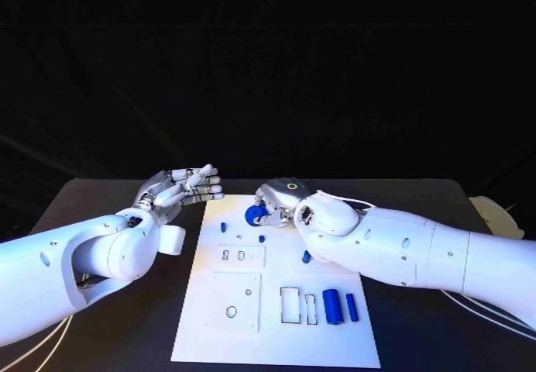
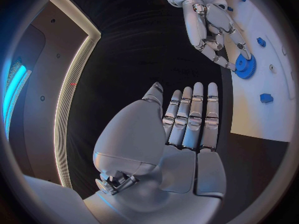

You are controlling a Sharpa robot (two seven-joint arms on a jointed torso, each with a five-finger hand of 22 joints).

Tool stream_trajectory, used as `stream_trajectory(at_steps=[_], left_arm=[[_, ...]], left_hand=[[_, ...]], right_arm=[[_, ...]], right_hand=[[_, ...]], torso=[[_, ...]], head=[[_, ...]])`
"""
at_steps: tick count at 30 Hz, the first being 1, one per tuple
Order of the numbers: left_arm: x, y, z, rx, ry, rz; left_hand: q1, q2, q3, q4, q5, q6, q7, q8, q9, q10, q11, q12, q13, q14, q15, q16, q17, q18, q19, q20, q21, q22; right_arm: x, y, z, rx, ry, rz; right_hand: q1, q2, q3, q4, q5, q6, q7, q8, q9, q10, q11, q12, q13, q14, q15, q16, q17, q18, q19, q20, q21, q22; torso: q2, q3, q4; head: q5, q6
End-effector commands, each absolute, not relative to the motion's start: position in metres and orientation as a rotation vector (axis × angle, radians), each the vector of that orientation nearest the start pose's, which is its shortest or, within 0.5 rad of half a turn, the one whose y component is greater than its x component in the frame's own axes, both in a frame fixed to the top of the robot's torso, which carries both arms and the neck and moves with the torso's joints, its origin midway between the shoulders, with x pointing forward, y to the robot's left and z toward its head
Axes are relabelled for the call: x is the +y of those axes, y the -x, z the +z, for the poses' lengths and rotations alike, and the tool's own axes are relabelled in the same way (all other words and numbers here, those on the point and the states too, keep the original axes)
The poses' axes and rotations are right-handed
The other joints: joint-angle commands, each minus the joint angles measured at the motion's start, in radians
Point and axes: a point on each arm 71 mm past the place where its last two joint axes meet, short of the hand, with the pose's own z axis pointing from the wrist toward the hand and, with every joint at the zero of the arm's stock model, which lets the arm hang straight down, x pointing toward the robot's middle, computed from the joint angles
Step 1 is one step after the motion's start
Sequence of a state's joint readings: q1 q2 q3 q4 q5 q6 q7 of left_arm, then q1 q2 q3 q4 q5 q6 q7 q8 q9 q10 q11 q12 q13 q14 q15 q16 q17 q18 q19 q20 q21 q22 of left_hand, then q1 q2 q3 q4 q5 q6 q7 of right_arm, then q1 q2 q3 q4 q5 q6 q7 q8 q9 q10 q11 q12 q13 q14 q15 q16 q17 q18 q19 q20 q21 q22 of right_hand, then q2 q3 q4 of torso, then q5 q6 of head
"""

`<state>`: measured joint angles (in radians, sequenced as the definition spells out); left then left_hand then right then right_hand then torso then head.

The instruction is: Assemble the parts on the task board

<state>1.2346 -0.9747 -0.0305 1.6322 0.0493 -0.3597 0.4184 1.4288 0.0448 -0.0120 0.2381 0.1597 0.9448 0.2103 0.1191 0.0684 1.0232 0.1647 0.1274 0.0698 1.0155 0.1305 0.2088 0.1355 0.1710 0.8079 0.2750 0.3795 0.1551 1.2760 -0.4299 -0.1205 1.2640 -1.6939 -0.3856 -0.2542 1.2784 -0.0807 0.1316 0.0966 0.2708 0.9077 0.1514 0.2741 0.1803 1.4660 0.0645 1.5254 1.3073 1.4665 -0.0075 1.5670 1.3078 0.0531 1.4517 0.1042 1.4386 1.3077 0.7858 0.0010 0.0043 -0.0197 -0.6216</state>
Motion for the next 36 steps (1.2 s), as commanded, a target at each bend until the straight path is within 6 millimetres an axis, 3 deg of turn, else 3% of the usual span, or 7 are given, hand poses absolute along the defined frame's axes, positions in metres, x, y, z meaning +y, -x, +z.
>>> stream_trajectory(at_steps=[1, 7, 14, 20, 26, 32, 36], left_arm=[[0.243, -0.476, -0.147, 1.304, 1.138, -1.553], [0.243, -0.476, -0.147, 1.303, 1.139, -1.552], [0.245, -0.476, -0.147, 1.3, 1.141, -1.547], [0.247, -0.476, -0.147, 1.299, 1.142, -1.543], [0.249, -0.476, -0.147, 1.297, 1.143, -1.538], [0.248, -0.477, -0.147, 1.297, 1.143, -1.54], [0.247, -0.478, -0.147, 1.298, 1.143, -1.541]], left_hand=[[0.01, 0.002, 0.0, -0.006, 0.001, 0.002, 0.007, -0.004, -0.001, 0.001, 0.005, -0.006, -0.001, -0.003, 0.003, -0.005, 0.001, 0.011, -0.005, 0.003, -0.001, -0.001], [0.01, 0.002, 0.0, -0.006, 0.001, 0.002, 0.007, -0.004, -0.001, 0.001, 0.005, -0.006, -0.001, -0.003, 0.003, -0.005, 0.001, 0.011, -0.005, 0.003, -0.001, -0.001], [0.01, 0.002, 0.0, -0.006, 0.001, 0.002, 0.007, -0.004, -0.001, 0.001, 0.005, -0.006, -0.001, -0.003, 0.003, -0.005, 0.001, 0.011, -0.005, 0.003, -0.001, -0.001], [0.01, 0.002, 0.0, -0.006, 0.001, 0.002, 0.007, -0.004, -0.001, 0.001, 0.005, -0.006, -0.001, -0.003, 0.003, -0.005, 0.001, 0.011, -0.005, 0.003, -0.001, -0.001], [0.01, 0.002, 0.0, -0.006, 0.001, 0.002, 0.007, -0.004, -0.001, 0.001, 0.005, -0.006, -0.001, -0.003, 0.003, -0.005, 0.001, 0.011, -0.005, 0.003, -0.001, -0.001], [0.01, 0.002, 0.0, -0.006, 0.001, 0.002, 0.007, -0.004, -0.001, 0.001, 0.005, -0.006, -0.001, -0.003, 0.003, -0.005, 0.001, 0.011, -0.005, 0.003, -0.001, -0.001], [0.01, 0.002, 0.0, -0.006, 0.001, 0.002, 0.007, -0.004, -0.001, 0.001, 0.005, -0.006, -0.001, -0.003, 0.003, -0.005, 0.001, 0.011, -0.005, 0.003, -0.001, -0.001]], right_arm=[[-0.058, -0.518, -0.176, 1.502, 0.421, 0.546], [-0.058, -0.517, -0.176, 1.504, 0.422, 0.558], [-0.067, -0.512, -0.174, 1.489, 0.406, 0.579], [-0.089, -0.5, -0.162, 1.418, 0.341, 0.652], [-0.108, -0.497, -0.153, 1.458, 0.311, 0.673], [-0.107, -0.498, -0.155, 1.528, 0.308, 0.676], [-0.099, -0.5, -0.158, 1.562, 0.311, 0.683]], right_hand=[[-0.009, -0.01, 0.0, 0.0, -0.006, -0.033, 0.009, -0.031, -0.01, 0.021, 0.014, -0.012, 0.176, 0.104, 0.012, 0.004, 0.263, -0.005, -0.011, 0.005, -0.009, 0.084], [-0.04, -0.03, -0.025, 0.02, -0.014, -0.083, 0.021, -0.08, -0.027, 0.01, 0.027, -0.019, 0.166, 0.104, 0.024, 0.004, 0.263, -0.004, -0.014, 0.017, -0.014, 0.081], [-0.048, -0.03, -0.033, 0.029, -0.012, -0.066, 0.023, -0.08, -0.027, 0.014, 0.028, -0.016, 0.17, 0.104, 0.026, 0.004, 0.263, -0.005, -0.012, 0.02, -0.012, 0.085], [-0.039, -0.018, -0.032, 0.03, 0.01, -0.026, 0.018, -0.07, -0.022, 0.028, 0.025, -0.007, 0.183, 0.104, 0.025, 0.004, 0.263, -0.006, -0.006, 0.02, -0.008, 0.092], [-0.039, -0.015, -0.032, 0.031, 0.011, -0.022, 0.018, -0.073, -0.023, 0.034, 0.024, -0.003, 0.189, 0.104, 0.024, 0.004, 0.263, -0.007, -0.003, 0.02, -0.004, 0.097], [-0.061, -0.008, -0.044, 0.05, 0.004, -0.034, 0.019, -0.101, -0.033, 0.038, 0.024, -0.001, 0.193, 0.104, 0.024, 0.004, 0.263, -0.009, 0.002, 0.019, 0.0, 0.105], [-0.081, 0.006, -0.052, 0.071, 0.01, -0.068, 0.02, -0.144, -0.05, 0.034, 0.026, -0.004, 0.19, 0.104, 0.025, 0.004, 0.263, -0.008, 0.001, 0.02, -0.002, 0.104]], torso=[[0.0, 0.0004, -0.0021], [0.0, 0.0001, -0.0008], [0.0, 0.0007, -0.0014], [-0.002, 0.0013, -0.0031], [-0.003, 0.0016, -0.008], [-0.003, 0.0032, -0.0039], [-0.004, 0.0007, -0.006]], head=[[0.003, -0.001], [0.0, -0.001], [0.003, -0.002], [0.005, -0.001], [0.004, 0.003], [0.008, -0.001], [0.008, 0.0]])
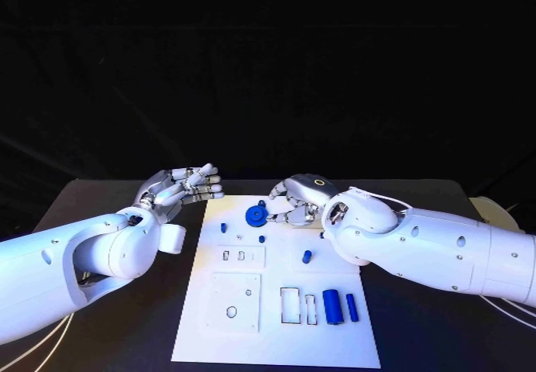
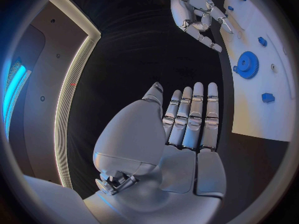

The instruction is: Assemble the parts on the task board

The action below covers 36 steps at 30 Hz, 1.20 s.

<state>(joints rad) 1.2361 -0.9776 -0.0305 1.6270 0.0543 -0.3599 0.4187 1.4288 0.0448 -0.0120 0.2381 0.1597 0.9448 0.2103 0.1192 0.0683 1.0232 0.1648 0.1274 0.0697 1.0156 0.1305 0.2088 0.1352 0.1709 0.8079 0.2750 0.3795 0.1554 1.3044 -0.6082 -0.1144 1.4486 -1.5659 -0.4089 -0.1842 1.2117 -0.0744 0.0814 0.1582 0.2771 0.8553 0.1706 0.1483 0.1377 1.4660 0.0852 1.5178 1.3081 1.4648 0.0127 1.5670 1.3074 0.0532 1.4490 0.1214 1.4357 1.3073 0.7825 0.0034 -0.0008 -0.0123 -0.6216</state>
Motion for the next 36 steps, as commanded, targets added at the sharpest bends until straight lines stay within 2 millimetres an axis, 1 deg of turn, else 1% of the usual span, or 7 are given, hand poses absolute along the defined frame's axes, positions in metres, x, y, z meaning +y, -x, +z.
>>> stream_trajectory(at_steps=[1, 4, 10, 14, 19, 23, 36], left_arm=[[0.247, -0.478, -0.147, 1.299, 1.142, -1.542], [0.246, -0.478, -0.147, 1.299, 1.142, -1.543], [0.245, -0.478, -0.148, 1.302, 1.142, -1.545], [0.245, -0.478, -0.148, 1.302, 1.142, -1.546], [0.244, -0.478, -0.148, 1.303, 1.142, -1.546], [0.244, -0.478, -0.148, 1.303, 1.143, -1.545], [0.245, -0.478, -0.148, 1.302, 1.143, -1.543]], left_hand=[[0.01, 0.002, 0.0, -0.006, 0.001, 0.002, 0.007, -0.004, -0.001, 0.001, 0.005, -0.006, -0.001, -0.003, 0.004, -0.005, 0.001, 0.012, -0.005, 0.003, -0.001, -0.001], [0.01, 0.002, 0.0, -0.006, 0.001, 0.002, 0.007, -0.004, -0.001, 0.001, 0.005, -0.006, -0.001, -0.003, 0.004, -0.005, 0.001, 0.012, -0.005, 0.003, -0.001, -0.001], [0.01, 0.002, 0.0, -0.006, 0.001, 0.002, 0.007, -0.004, -0.001, 0.001, 0.005, -0.006, -0.001, -0.003, 0.004, -0.005, 0.001, 0.012, -0.005, 0.003, -0.001, -0.001], [0.01, 0.002, 0.0, -0.006, 0.001, 0.002, 0.007, -0.004, -0.001, 0.001, 0.005, -0.006, -0.001, -0.003, 0.004, -0.005, 0.001, 0.012, -0.005, 0.003, -0.001, -0.001], [0.012, 0.002, 0.001, -0.007, 0.001, 0.003, 0.008, -0.006, -0.001, 0.002, 0.006, -0.008, -0.001, -0.003, 0.004, -0.006, 0.002, 0.012, -0.005, 0.003, -0.001, -0.002], [0.012, 0.002, 0.001, -0.007, 0.001, 0.003, 0.008, -0.006, -0.001, 0.002, 0.006, -0.008, -0.001, -0.003, 0.004, -0.006, 0.002, 0.012, -0.005, 0.003, -0.001, -0.002], [0.012, 0.002, 0.001, -0.007, 0.001, 0.003, 0.008, -0.006, -0.001, 0.002, 0.006, -0.008, -0.001, -0.003, 0.004, -0.006, 0.002, 0.012, -0.005, 0.003, -0.001, -0.002]], right_arm=[[-0.096, -0.501, -0.159, 1.57, 0.312, 0.683], [-0.092, -0.503, -0.162, 1.585, 0.316, 0.679], [-0.083, -0.505, -0.168, 1.614, 0.33, 0.675], [-0.078, -0.507, -0.172, 1.631, 0.342, 0.667], [-0.077, -0.51, -0.174, 1.642, 0.343, 0.655], [-0.076, -0.511, -0.175, 1.646, 0.341, 0.646], [-0.077, -0.516, -0.18, 1.684, 0.347, 0.601]], right_hand=[[-0.015, 0.0, -0.002, 0.01, 0.004, -0.019, 0.001, -0.023, -0.01, 0.034, 0.006, 0.004, 0.189, 0.106, 0.005, 0.004, 0.263, -0.008, 0.004, 0.003, 0.0, 0.105], [-0.016, 0.002, -0.003, 0.013, 0.005, -0.028, 0.002, -0.036, -0.016, 0.033, 0.006, 0.003, 0.188, 0.106, 0.005, 0.004, 0.263, -0.008, 0.003, 0.003, 0.0, 0.105], [-0.015, 0.004, -0.002, 0.013, 0.006, -0.034, 0.001, -0.04, -0.019, 0.033, 0.006, 0.003, 0.189, 0.106, 0.006, 0.004, 0.263, -0.008, 0.003, 0.003, -0.001, 0.104], [-0.011, 0.006, -0.001, 0.011, 0.007, -0.07, 0.0, -0.053, -0.028, 0.033, 0.005, 0.003, 0.188, 0.106, 0.005, 0.004, 0.263, -0.008, 0.002, 0.003, -0.002, 0.104], [-0.011, 0.006, -0.001, 0.011, 0.007, -0.068, 0.0, -0.053, -0.028, 0.032, 0.004, 0.003, 0.188, 0.106, 0.005, 0.004, 0.263, -0.008, 0.002, 0.003, -0.003, 0.103], [-0.01, 0.008, 0.0, 0.011, 0.007, -0.072, -0.001, -0.055, -0.029, 0.031, 0.004, 0.002, 0.187, 0.106, 0.005, 0.004, 0.263, -0.008, 0.002, 0.003, -0.002, 0.103], [-0.009, 0.008, 0.0, 0.011, 0.007, -0.067, -0.001, -0.055, -0.029, 0.032, 0.004, 0.002, 0.187, 0.106, 0.004, 0.004, 0.263, -0.007, 0.001, 0.003, -0.003, 0.102]], torso=[[-0.001, -0.0018, -0.0007], [0.001, -0.0014, -0.0007], [0.001, -0.0012, -0.0003], [0.001, -0.0017, -0.0007], [0.002, -0.0022, 0.0007], [0.001, -0.0012, -0.0029], [0.0, -0.001, -0.0019]], head=[[0.0, 0.001], [0.001, 0.002], [0.003, -0.001], [0.003, -0.002], [0.008, -0.003], [0.008, -0.003], [0.005, -0.006]])
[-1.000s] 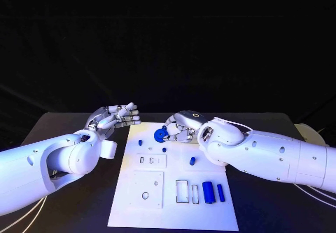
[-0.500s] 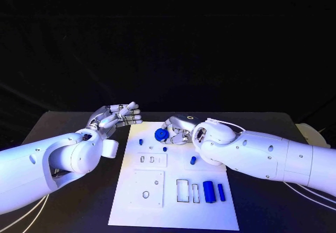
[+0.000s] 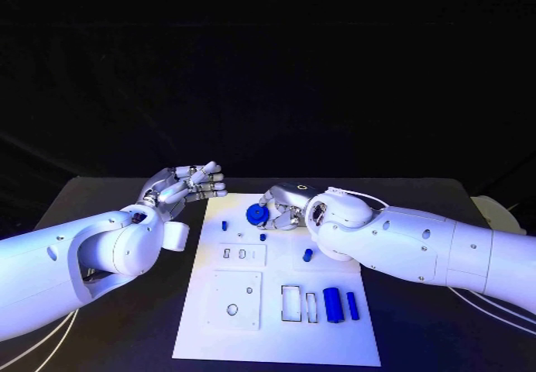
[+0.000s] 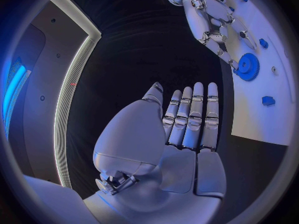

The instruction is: Assemble the parts on the task board

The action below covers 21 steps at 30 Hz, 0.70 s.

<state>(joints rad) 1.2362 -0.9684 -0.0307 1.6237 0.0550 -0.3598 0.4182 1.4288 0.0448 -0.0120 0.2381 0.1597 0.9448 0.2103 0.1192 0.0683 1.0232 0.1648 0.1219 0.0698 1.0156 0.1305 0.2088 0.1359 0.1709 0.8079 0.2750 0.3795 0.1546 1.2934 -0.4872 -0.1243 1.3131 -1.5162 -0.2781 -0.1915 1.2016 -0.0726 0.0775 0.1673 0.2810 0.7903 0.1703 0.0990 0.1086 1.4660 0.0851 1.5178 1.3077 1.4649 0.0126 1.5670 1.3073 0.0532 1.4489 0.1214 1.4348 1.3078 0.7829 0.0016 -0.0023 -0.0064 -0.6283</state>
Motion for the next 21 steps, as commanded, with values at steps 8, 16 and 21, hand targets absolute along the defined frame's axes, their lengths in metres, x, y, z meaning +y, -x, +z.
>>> stream_trajectory(at_steps=[8, 16, 21], left_arm=[[0.2447, -0.4788, -0.1479, 1.301, 1.143, -1.544], [0.2474, -0.4799, -0.1481, 1.295, 1.143, -1.537], [0.2491, -0.4805, -0.1482, 1.292, 1.144, -1.532]], left_hand=[[0.012, 0.001, 0.001, -0.008, 0.001, 0.003, 0.008, -0.006, -0.001, 0.002, 0.006, -0.004, -0.001, -0.003, 0.004, -0.007, 0.001, 0.012, -0.006, 0.003, -0.001, -0.001], [0.012, 0.001, 0.001, -0.008, 0.001, 0.003, 0.008, -0.006, -0.001, 0.002, 0.006, -0.004, -0.001, -0.003, 0.004, -0.007, 0.001, 0.012, -0.006, 0.003, -0.001, -0.001], [0.012, 0.001, 0.001, -0.008, 0.001, 0.003, 0.008, -0.006, -0.001, 0.002, 0.006, -0.004, -0.001, -0.003, 0.004, -0.007, 0.001, 0.012, -0.006, 0.003, -0.001, -0.001]], right_arm=[[-0.0783, -0.516, -0.181, 1.695, 0.352, 0.575], [-0.0807, -0.5146, -0.1821, 1.702, 0.355, 0.563], [-0.0824, -0.5123, -0.18, 1.679, 0.346, 0.577]], right_hand=[[0.002, 0.008, 0.004, 0.001, 0.003, 0.003, 0.0, -0.006, 0.0, 0.033, 0.004, 0.003, 0.189, 0.106, 0.004, 0.004, 0.264, -0.007, 0.001, 0.003, -0.003, 0.102], [0.009, 0.009, 0.005, -0.005, -0.002, 0.05, 0.003, -0.001, 0.002, 0.037, 0.007, 0.006, 0.193, 0.106, 0.006, 0.004, 0.264, -0.008, 0.004, 0.003, -0.001, 0.105], [0.009, 0.012, 0.006, -0.005, 0.004, 0.061, 0.004, 0.0, 0.001, 0.039, 0.008, 0.008, 0.196, 0.106, 0.006, 0.004, 0.264, -0.009, 0.006, 0.004, 0.002, 0.109]], torso=[[-0.001, 0.0006, -0.0001], [0.0, 0.0009, -0.0005], [0.0, 0.0009, -0.0007]], head=[[0.0, 0.001], [0.0, 0.003], [0.0, 0.003]])
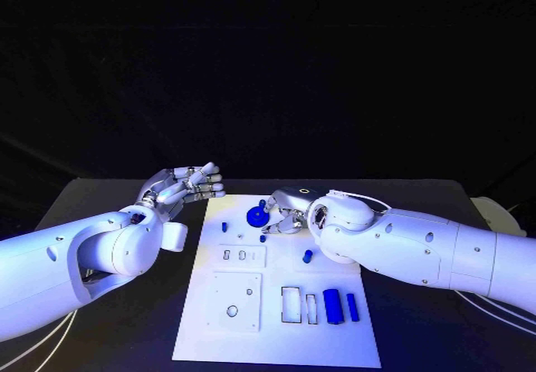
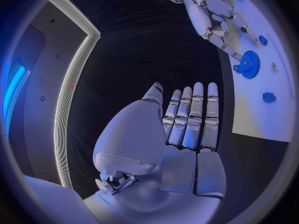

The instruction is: Assemble the parts on the task board

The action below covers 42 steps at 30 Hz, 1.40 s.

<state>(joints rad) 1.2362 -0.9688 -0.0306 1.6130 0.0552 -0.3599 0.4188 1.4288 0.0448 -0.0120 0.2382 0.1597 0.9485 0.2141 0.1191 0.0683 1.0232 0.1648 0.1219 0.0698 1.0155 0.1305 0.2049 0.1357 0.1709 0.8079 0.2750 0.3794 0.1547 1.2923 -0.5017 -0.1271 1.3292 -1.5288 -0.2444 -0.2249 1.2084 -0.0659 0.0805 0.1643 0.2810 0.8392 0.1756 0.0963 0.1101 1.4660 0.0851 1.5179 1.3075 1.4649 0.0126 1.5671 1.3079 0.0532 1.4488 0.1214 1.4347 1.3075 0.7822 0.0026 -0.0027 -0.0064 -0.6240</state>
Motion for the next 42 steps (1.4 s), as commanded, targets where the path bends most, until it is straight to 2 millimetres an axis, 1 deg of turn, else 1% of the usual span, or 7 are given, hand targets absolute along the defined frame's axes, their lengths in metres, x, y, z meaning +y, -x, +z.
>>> stream_trajectory(at_steps=[1, 14, 21, 25, 28, 34, 42], left_arm=[[0.249, -0.48, -0.148, 1.292, 1.144, -1.531], [0.251, -0.481, -0.148, 1.289, 1.145, -1.527], [0.248, -0.482, -0.149, 1.292, 1.145, -1.528], [0.245, -0.483, -0.15, 1.298, 1.141, -1.536], [0.242, -0.483, -0.15, 1.3, 1.137, -1.545], [0.239, -0.482, -0.15, 1.302, 1.134, -1.556], [0.239, -0.482, -0.15, 1.306, 1.133, -1.561]], left_hand=[[0.012, 0.001, 0.001, -0.008, 0.001, -0.001, 0.004, -0.006, -0.001, 0.002, 0.006, -0.004, -0.001, -0.003, 0.004, -0.003, 0.001, 0.012, -0.006, 0.003, -0.001, -0.001], [0.012, 0.001, 0.001, -0.008, 0.001, -0.001, 0.004, -0.007, 0.0, 0.002, 0.006, -0.004, -0.001, -0.003, 0.004, -0.004, 0.002, 0.012, -0.006, 0.003, -0.001, -0.001], [0.012, 0.001, 0.001, -0.008, 0.001, -0.001, 0.004, -0.007, 0.0, 0.002, 0.006, -0.004, -0.001, -0.003, 0.004, -0.004, 0.002, 0.012, -0.006, 0.003, -0.001, -0.001], [0.012, 0.001, 0.001, -0.008, 0.001, -0.001, 0.004, -0.007, 0.0, 0.002, 0.006, -0.005, -0.001, -0.003, 0.004, -0.004, 0.002, 0.012, -0.006, 0.003, -0.001, -0.002], [0.011, 0.001, 0.0, -0.007, 0.001, -0.001, 0.005, -0.008, 0.0, 0.002, 0.006, -0.005, -0.001, -0.002, 0.004, -0.004, 0.002, 0.012, -0.006, 0.003, -0.001, -0.002], [0.001, -0.005, -0.008, -0.002, -0.001, 0.0, 0.005, -0.011, 0.0, 0.003, 0.007, -0.009, -0.001, -0.002, 0.005, -0.008, 0.003, 0.011, -0.008, 0.004, -0.002, -0.003], [0.002, -0.005, -0.008, -0.002, -0.001, 0.0, 0.005, -0.011, 0.0, 0.003, 0.007, -0.009, -0.001, -0.002, 0.005, -0.008, 0.003, 0.011, -0.009, 0.004, -0.002, -0.003]], right_arm=[[-0.083, -0.512, -0.179, 1.667, 0.341, 0.584], [-0.111, -0.499, -0.155, 1.486, 0.221, 0.711], [-0.166, -0.498, -0.138, 1.583, 0.019, 0.826], [-0.204, -0.499, -0.137, 1.628, -0.006, 0.833], [-0.234, -0.498, -0.142, 1.652, -0.013, 0.801], [-0.271, -0.496, -0.153, 1.663, -0.034, 0.736], [-0.296, -0.501, -0.17, 1.67, -0.059, 0.673]], right_hand=[[0.004, 0.006, 0.003, -0.003, 0.009, 0.016, -0.001, 0.002, -0.001, 0.041, 0.008, 0.009, 0.197, 0.106, 0.007, 0.004, 0.263, -0.01, 0.008, 0.004, 0.004, 0.112], [0.02, 0.013, 0.013, -0.016, 0.037, 0.051, -0.004, 0.004, -0.005, 0.047, 0.006, 0.012, 0.203, 0.106, 0.006, 0.003, 0.261, -0.007, 0.003, 0.004, -0.004, 0.106], [0.094, 0.023, 0.064, -0.072, -0.014, 0.095, -0.012, 0.001, -0.016, 0.006, -0.003, -0.018, 0.164, 0.09, -0.003, -0.024, 0.205, 0.018, -0.07, -0.004, -0.093, 0.018], [0.159, 0.024, 0.105, -0.12, 0.007, 0.133, -0.016, 0.016, -0.015, -0.01, -0.009, -0.031, 0.148, 0.082, -0.009, -0.039, 0.176, 0.023, -0.085, -0.008, -0.114, 0.001], [0.174, 0.011, 0.118, -0.138, -0.007, 0.143, -0.017, 0.018, -0.018, -0.014, -0.01, -0.036, 0.143, 0.081, -0.01, -0.042, 0.172, 0.023, -0.086, -0.01, -0.117, 0.0], [0.169, -0.01, 0.118, -0.147, -0.03, 0.13, -0.014, 0.007, -0.027, -0.017, -0.007, -0.039, 0.139, 0.081, -0.008, -0.045, 0.169, 0.024, -0.09, -0.01, -0.126, -0.005], [0.157, -0.028, 0.108, -0.15, -0.031, 0.106, -0.009, -0.008, -0.037, -0.024, -0.002, -0.046, 0.131, 0.082, -0.005, -0.044, 0.171, 0.026, -0.094, -0.007, -0.135, -0.011]], torso=[[0.001, 0.0, -0.0001], [-0.002, 0.0005, -0.003], [-0.015, -0.0001, -0.0142], [-0.021, 0.0014, -0.0174], [-0.024, 0.0031, -0.0214], [-0.026, 0.0102, -0.029], [-0.025, 0.012, -0.0268]], head=[[0.0, -0.001], [-0.005, 0.0], [-0.016, 0.001], [-0.028, -0.001], [-0.033, -0.002], [-0.036, -0.003], [-0.039, -0.003]])
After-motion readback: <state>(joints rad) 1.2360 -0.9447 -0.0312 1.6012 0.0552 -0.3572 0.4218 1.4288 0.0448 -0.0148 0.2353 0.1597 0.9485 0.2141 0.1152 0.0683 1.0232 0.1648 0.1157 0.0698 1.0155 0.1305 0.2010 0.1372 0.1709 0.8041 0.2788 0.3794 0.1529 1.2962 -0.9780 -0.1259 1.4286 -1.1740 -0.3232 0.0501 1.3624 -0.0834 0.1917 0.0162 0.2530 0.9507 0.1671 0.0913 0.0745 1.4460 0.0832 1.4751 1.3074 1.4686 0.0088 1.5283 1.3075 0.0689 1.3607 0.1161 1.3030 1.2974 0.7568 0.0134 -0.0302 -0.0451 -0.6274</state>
